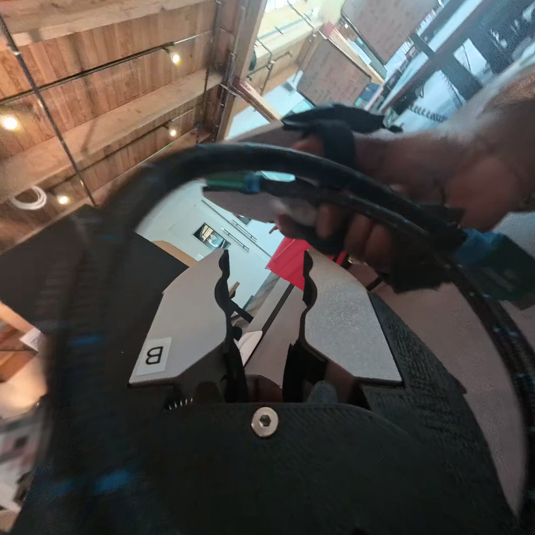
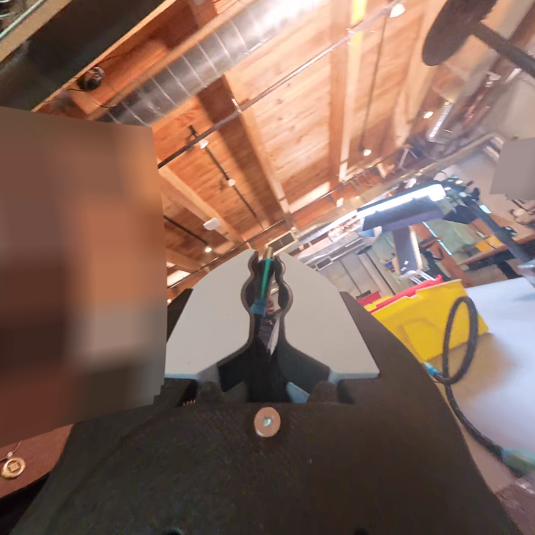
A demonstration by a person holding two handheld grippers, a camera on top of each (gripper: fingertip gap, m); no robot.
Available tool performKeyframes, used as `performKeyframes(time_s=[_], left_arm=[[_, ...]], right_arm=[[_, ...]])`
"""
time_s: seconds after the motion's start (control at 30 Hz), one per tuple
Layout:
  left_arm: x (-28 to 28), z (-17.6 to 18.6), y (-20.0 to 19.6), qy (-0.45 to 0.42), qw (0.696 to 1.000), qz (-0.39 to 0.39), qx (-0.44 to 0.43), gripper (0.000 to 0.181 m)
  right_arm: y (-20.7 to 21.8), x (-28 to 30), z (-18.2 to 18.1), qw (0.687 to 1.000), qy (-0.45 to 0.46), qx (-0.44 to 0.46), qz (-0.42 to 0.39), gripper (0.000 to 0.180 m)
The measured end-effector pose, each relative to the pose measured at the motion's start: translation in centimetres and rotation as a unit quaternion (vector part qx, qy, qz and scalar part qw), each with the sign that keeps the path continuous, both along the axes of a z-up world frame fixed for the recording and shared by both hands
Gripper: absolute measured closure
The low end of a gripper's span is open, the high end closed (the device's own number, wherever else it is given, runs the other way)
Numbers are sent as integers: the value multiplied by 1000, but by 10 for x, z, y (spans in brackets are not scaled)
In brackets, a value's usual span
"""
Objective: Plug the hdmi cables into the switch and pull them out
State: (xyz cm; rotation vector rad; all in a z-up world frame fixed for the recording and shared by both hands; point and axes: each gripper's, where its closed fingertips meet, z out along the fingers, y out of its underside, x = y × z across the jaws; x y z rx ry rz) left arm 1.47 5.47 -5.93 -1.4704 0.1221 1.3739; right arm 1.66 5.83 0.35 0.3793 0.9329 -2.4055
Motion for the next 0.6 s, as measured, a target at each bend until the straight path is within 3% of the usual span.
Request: performKeyframes(time_s=[0.03,0.17,0.27,0.43,0.6], left_arm=[[0,4,-4,-6,1000,-2,17,133],[-3,10,-13,-24,998,-9,55,130],[-5,0,-10,-12,1000,12,9,130],[0,-3,-6,74,994,55,-63,132],[15,-15,6,210,955,73,-196,147]], right_arm=[[-2,-4,-4,1000,-12,7,-7,169],[-9,-12,-18,998,-53,30,-17,169],[-12,-12,-22,997,-67,34,-8,169],[-8,-20,-23,995,-95,23,-4,170],[-31,-18,-49,976,-186,71,88,169]])
